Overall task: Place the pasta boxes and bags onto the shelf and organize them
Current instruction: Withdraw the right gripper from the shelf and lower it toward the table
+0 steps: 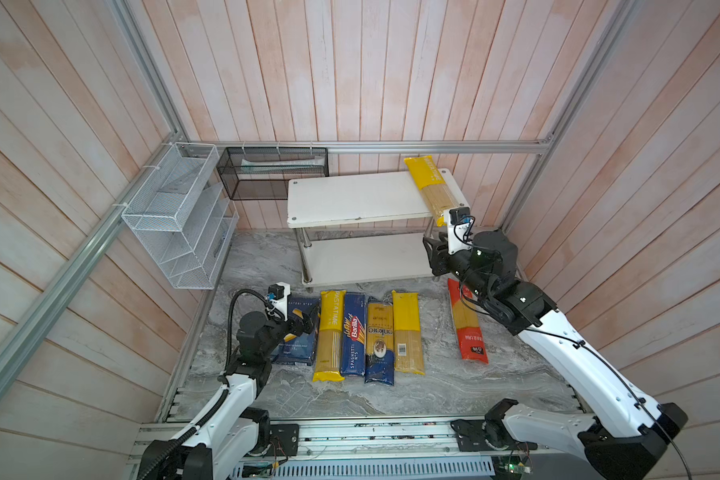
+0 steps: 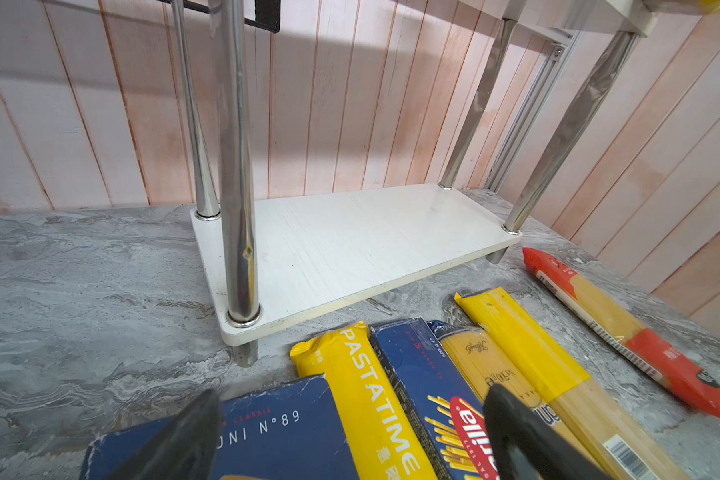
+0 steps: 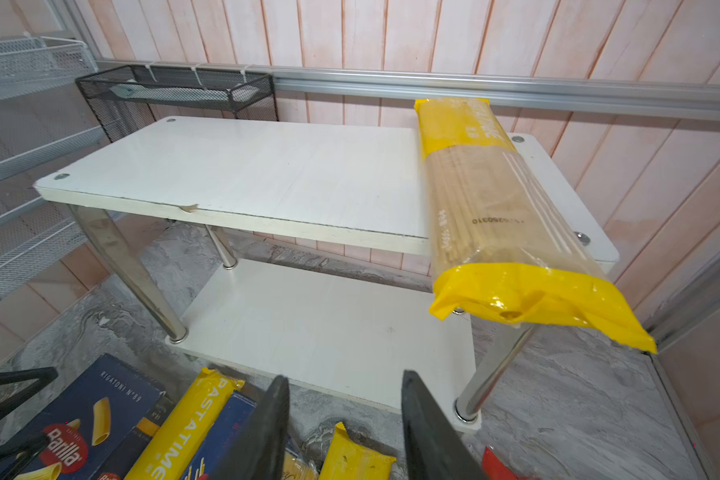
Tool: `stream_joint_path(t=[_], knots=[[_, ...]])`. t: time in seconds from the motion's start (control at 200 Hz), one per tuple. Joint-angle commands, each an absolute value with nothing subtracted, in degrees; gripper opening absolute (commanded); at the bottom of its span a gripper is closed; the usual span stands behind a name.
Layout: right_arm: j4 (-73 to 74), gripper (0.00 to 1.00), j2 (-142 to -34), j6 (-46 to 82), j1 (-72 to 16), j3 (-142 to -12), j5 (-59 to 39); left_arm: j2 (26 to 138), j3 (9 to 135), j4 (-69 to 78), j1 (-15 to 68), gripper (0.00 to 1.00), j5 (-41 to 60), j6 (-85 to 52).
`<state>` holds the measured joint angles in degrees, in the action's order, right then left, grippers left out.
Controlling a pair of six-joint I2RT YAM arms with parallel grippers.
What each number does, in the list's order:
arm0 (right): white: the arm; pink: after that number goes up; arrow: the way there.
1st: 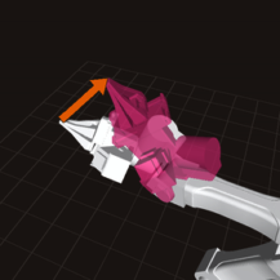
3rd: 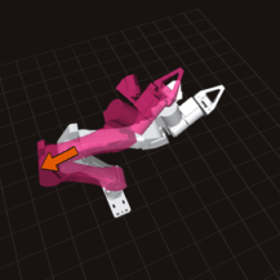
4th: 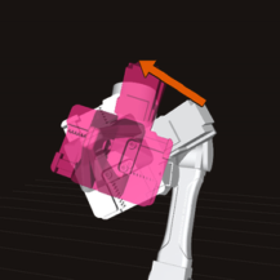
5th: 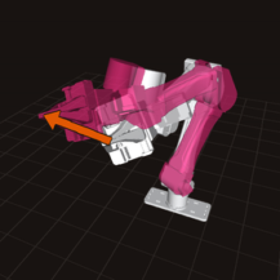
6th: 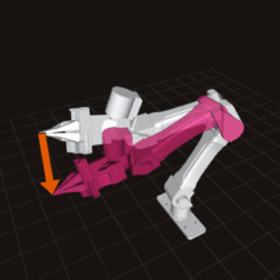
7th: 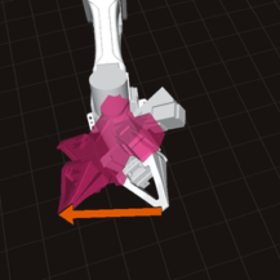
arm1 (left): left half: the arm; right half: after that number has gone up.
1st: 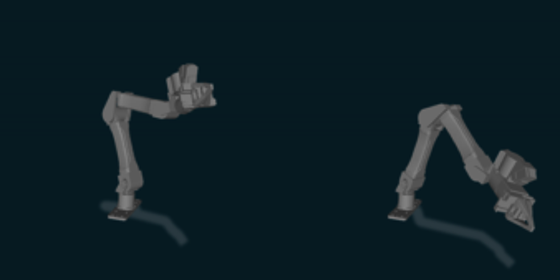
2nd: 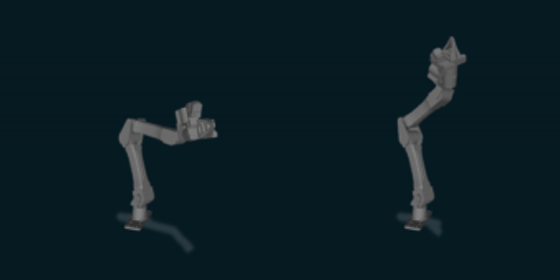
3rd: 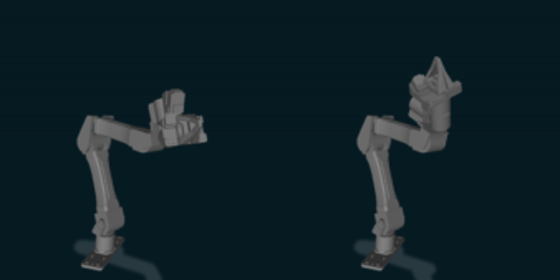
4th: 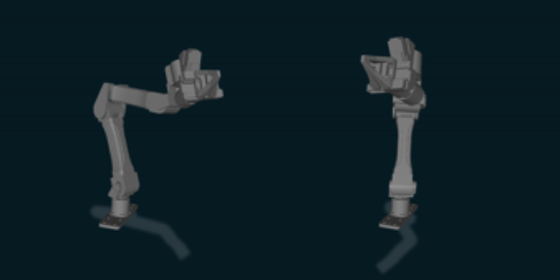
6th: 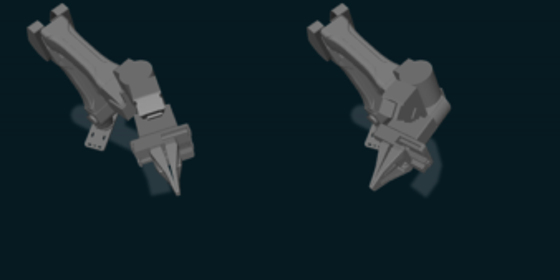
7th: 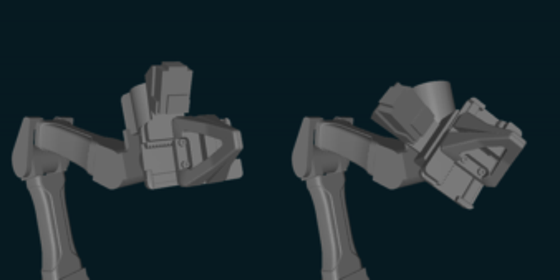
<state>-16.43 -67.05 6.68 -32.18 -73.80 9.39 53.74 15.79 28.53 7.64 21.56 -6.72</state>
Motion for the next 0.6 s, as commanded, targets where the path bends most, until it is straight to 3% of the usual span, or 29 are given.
stream_joint_path(t=[0.0, 0.595], knots=[[-18.25, 0.44, -67.15, 11.44, -28.08, -77.36, 3.34, 53.43, 15.21, 29.80, 7.73, 1.00, 21.14, -7.03], [-14.88, 0.46, -71.07, 13.63, -23.18, -78.90, -2.97, 53.85, 15.71, 29.64, 7.74, 1.00, 21.28, -6.93]])
